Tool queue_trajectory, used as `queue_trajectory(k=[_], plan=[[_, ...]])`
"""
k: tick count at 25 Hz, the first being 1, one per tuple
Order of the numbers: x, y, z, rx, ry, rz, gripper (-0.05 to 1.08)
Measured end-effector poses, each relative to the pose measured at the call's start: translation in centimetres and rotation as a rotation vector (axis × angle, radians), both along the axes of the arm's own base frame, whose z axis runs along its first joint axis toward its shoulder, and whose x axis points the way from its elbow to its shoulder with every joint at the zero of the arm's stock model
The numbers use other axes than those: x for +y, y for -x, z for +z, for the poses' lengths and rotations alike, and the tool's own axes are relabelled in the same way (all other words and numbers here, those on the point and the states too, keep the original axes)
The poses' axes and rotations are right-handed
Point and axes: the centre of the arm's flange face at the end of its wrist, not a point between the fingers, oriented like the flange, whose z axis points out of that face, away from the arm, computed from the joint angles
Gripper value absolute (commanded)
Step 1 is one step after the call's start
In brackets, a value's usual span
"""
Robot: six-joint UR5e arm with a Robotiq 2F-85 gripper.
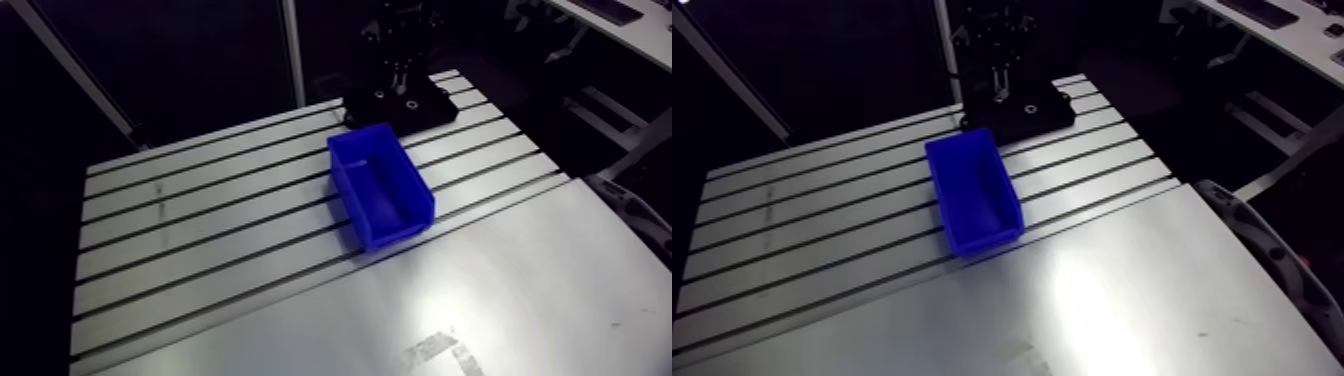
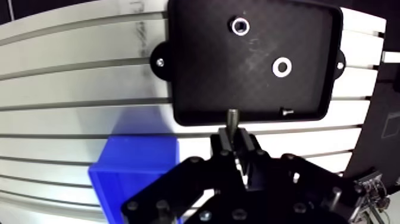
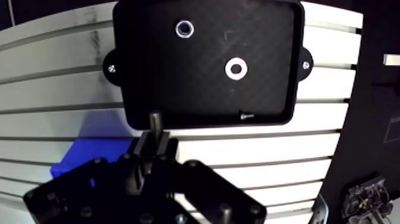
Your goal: Pick up the M10 bolt from the tray and put it into the blue bin.
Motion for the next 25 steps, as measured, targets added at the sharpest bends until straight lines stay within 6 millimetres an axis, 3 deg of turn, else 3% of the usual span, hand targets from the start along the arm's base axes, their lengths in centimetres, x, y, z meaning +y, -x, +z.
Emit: queue_trajectory(k=[8,15,19,25], plan=[[-1.3,-2.7,6.3,-0.012,0.02,0.105,1.05],[-2.5,-5.4,10.8,-0.029,0.058,0.344,1.04],[-3.1,-6.8,11.8,-0.035,0.082,0.514,1.02],[-4.2,-8.5,10.6,-0.066,0.134,0.778,1.02]])
